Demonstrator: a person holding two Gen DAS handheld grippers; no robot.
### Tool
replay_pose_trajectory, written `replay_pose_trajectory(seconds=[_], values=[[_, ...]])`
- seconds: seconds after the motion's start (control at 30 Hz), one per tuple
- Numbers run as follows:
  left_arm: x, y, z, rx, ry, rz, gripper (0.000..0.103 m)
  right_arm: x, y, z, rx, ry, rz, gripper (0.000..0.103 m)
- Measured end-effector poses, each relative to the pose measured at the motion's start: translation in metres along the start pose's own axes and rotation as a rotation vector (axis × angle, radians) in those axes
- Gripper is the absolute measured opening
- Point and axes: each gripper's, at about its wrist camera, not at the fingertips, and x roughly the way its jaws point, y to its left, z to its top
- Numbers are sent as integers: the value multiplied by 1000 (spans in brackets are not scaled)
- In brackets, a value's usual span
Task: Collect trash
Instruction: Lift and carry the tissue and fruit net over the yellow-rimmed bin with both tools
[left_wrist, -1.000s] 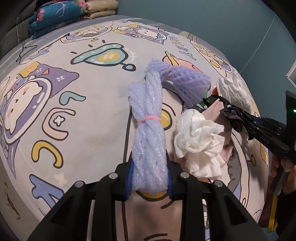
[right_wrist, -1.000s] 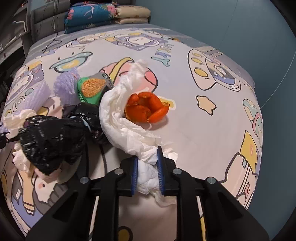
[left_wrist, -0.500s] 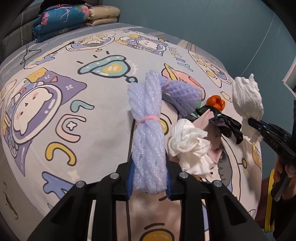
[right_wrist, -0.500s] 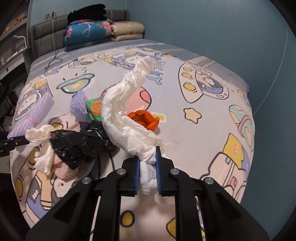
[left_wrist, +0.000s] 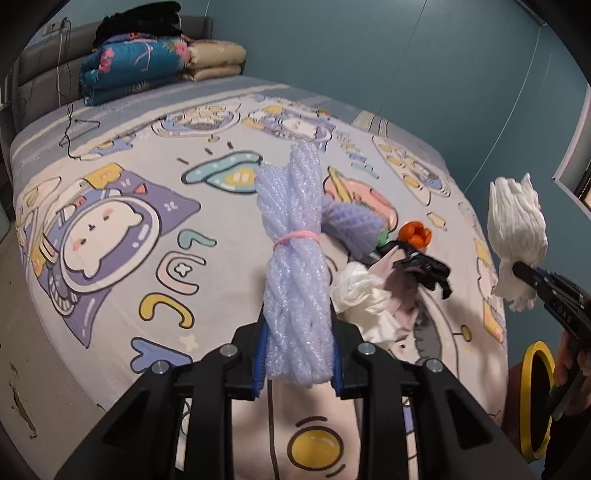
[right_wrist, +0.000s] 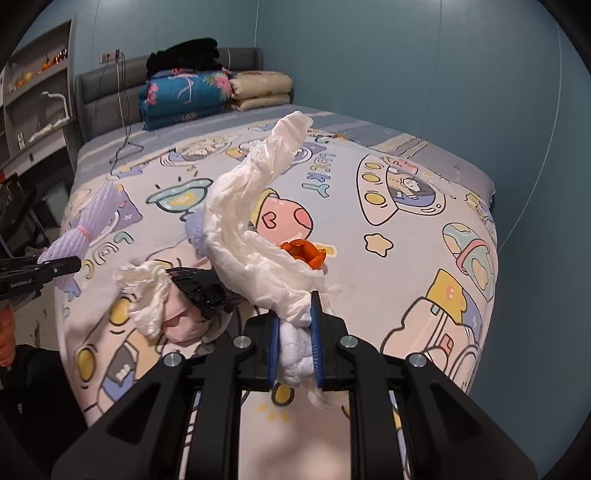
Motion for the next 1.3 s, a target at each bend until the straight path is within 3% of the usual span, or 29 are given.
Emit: replay_pose_trajectory(seconds=[0.63, 1.0, 1.3], values=[[-75, -91, -4, 141, -150, -113, 25, -111, -38, -40, 117, -111, -45, 14], [-95, -155, -7, 254, -174, -195, 25, -172, -75, -69, 206, -151, -130, 14], [-98, -229, -11, 393, -168, -309, 25, -216, -99, -88, 287, -189, -228, 14]])
